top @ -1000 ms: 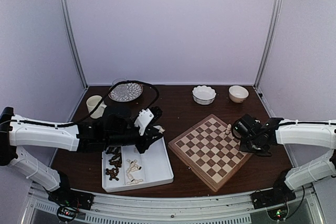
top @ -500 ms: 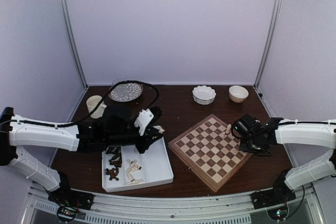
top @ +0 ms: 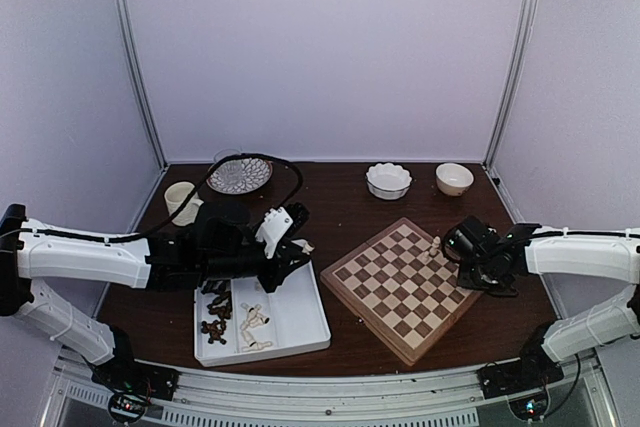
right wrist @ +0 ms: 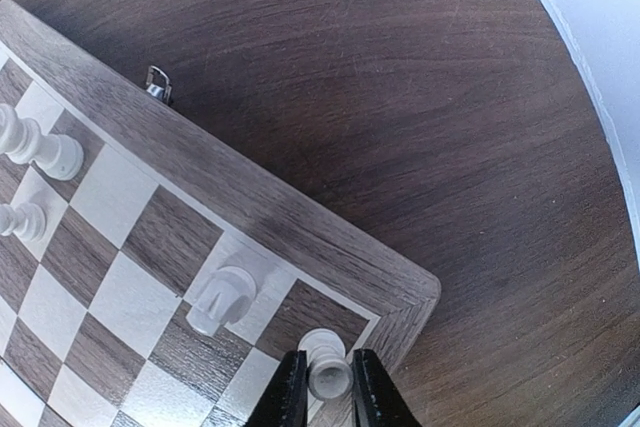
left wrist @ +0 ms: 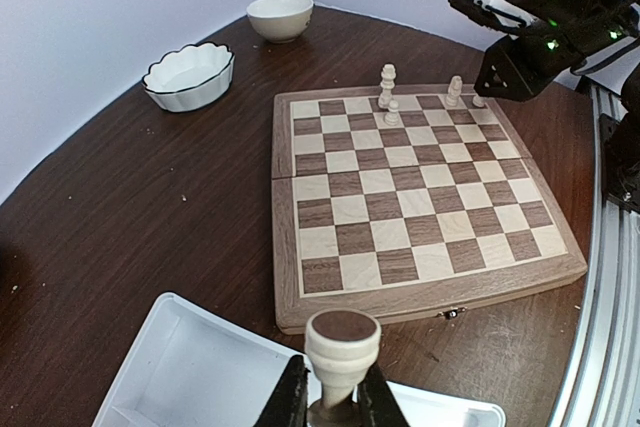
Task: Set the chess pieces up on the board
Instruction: Place the rook at a1, then pass from the left arm to the right
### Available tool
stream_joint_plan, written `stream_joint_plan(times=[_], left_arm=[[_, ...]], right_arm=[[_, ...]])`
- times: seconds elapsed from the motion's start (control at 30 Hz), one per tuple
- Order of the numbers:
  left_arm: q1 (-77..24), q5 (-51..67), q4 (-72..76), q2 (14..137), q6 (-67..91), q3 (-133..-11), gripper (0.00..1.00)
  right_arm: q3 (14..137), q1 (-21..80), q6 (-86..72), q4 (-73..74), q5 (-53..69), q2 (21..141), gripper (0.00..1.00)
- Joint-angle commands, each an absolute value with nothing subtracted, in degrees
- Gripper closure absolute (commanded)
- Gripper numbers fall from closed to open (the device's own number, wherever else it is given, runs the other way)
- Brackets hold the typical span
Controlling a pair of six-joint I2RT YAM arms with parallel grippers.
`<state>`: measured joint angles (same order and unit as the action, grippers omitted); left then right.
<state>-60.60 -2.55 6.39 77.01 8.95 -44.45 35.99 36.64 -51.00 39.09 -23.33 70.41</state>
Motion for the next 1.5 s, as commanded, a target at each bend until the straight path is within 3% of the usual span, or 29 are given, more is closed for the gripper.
stream_joint_plan(times=[0.0,0.43,0.73,0.77,1.07,1.47], left_arm=[[-60.7,-2.3,8.9,75.5,9.4,-43.9,0.93],[-60.7,-2.9,8.9,75.4,9.3,-43.6,0.93],[-60.7,-2.5,9.0,75.3,9.3,-43.7,0.93],[-60.7,-2.5,9.0,75.3,9.3,-43.6,0.93],[-60.7,-2.6,9.1,74.9,9.2,-43.3,0.93],[-60.7,2.1,9.8,78.9,9.0,-45.0,0.93]], right_arm=[[36.0,36.1,-51.2,38.8,-24.0,70.7,0.82],[35.5,35.4,-50.9,36.8,-22.9,71.2,0.82],[35.6,35.4,-50.3,36.9,-22.7,69.9,0.74],[35.7,35.4,-50.2,37.1,-22.7,69.6,0.69],[37.8,35.3,-49.4,41.5,-23.9,66.7,0.68],[48.3,36.2,-29.7,39.9,-11.6,63.3,0.65]])
